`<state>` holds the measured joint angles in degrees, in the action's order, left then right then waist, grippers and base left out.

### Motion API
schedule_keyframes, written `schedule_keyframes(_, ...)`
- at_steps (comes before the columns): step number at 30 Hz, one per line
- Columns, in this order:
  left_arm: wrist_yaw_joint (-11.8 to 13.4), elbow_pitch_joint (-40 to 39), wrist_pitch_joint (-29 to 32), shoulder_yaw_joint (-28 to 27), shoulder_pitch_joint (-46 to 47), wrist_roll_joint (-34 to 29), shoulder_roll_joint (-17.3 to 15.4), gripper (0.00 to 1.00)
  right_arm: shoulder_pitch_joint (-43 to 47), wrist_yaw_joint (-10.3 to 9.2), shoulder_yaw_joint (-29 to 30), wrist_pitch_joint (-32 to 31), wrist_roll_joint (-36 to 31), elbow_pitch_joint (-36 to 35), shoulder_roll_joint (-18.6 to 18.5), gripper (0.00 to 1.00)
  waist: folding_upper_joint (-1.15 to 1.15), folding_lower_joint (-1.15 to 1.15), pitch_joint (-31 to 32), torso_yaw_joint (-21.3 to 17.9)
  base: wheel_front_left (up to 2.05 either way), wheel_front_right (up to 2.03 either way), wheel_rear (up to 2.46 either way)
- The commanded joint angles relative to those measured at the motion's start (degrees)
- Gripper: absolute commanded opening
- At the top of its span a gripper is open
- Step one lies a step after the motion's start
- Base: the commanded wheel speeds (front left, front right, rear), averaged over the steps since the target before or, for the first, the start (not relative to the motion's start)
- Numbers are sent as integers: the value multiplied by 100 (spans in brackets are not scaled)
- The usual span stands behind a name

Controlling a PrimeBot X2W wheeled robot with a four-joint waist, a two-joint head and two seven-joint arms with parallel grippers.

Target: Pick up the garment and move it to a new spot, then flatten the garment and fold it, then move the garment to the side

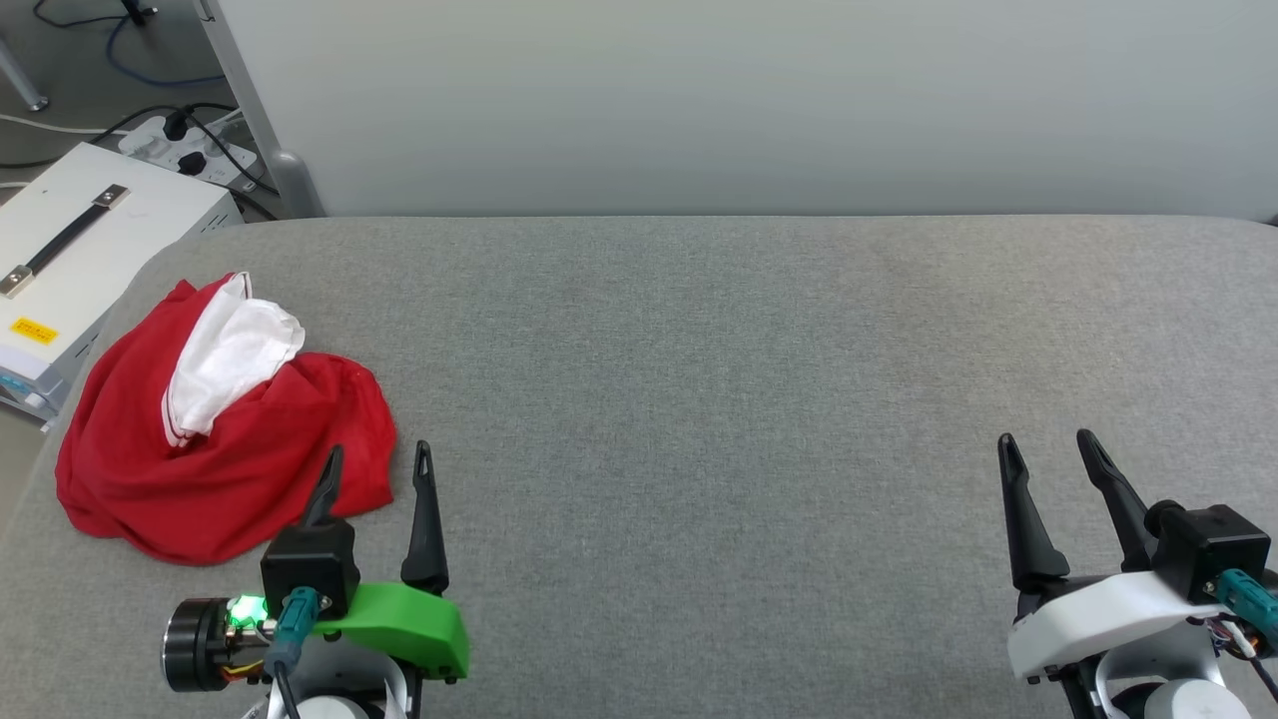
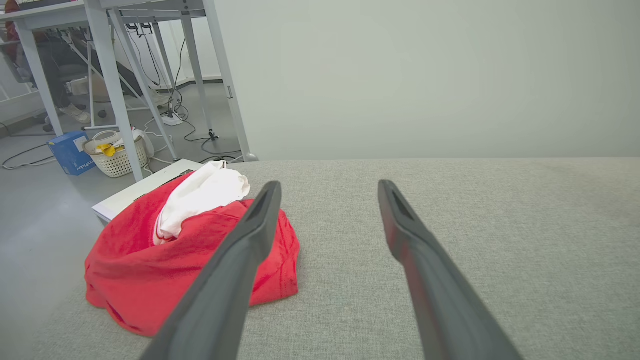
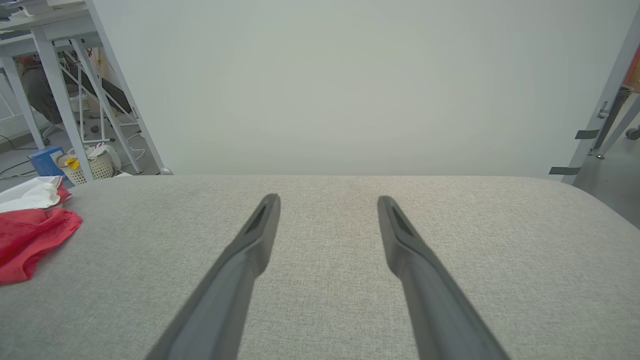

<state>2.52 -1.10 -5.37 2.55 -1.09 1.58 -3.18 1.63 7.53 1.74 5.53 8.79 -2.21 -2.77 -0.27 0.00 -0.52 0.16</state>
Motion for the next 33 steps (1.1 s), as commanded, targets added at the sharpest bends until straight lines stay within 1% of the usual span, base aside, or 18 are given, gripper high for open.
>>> schedule_keyframes(1, 50, -16, -62, 17, 6, 27, 12, 100, 77, -2, 0, 57, 59, -41, -5, 100, 11, 0, 1, -1, 0, 0, 0)
schedule_keyframes(33, 233, 86, -467, 233, 2, 134, 20, 100, 225, -3, 24, 457, 502, -24, -8, 100, 18, 0, -76, 51, 0, 0, 0)
